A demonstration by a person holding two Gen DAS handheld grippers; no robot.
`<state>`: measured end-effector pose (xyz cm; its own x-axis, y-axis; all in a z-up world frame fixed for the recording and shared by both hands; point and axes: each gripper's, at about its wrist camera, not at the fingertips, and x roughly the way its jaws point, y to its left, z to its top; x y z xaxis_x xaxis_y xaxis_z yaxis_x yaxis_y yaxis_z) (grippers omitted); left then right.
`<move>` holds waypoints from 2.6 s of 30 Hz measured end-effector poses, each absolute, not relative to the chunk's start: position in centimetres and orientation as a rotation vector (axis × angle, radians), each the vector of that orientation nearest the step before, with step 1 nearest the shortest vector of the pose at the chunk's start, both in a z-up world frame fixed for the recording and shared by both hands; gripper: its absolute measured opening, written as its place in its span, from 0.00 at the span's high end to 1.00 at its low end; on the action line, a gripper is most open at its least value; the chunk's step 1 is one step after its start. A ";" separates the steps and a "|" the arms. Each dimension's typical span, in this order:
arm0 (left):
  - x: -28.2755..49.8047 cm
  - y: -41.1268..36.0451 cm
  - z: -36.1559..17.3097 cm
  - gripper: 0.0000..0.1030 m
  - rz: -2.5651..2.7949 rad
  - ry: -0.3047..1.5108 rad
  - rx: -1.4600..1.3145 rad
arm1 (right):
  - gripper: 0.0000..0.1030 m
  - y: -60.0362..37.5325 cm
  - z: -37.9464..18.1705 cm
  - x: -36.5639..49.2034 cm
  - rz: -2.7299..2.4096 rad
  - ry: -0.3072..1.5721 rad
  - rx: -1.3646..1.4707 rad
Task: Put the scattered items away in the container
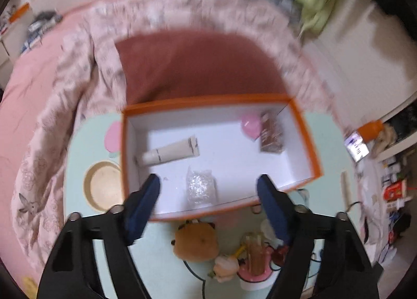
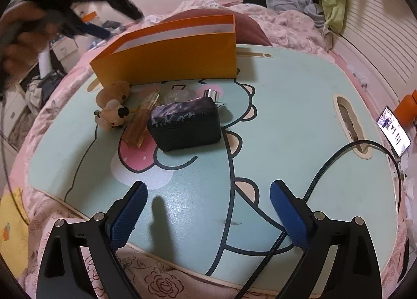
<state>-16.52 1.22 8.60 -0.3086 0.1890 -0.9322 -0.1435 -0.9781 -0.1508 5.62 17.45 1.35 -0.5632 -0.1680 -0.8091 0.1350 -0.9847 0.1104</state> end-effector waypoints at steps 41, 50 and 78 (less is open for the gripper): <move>-2.3 2.3 4.6 0.68 2.069 -0.334 -1.498 | 0.06 17.9 1.4 5.6 -2.631 -0.099 1.351; -1.6 1.9 5.0 0.36 2.198 -0.331 -1.397 | 0.06 17.8 1.4 5.6 -2.631 -0.101 1.352; 3.6 1.1 0.1 0.00 2.611 0.092 -1.393 | 0.05 17.7 1.4 5.6 -2.634 -0.095 1.356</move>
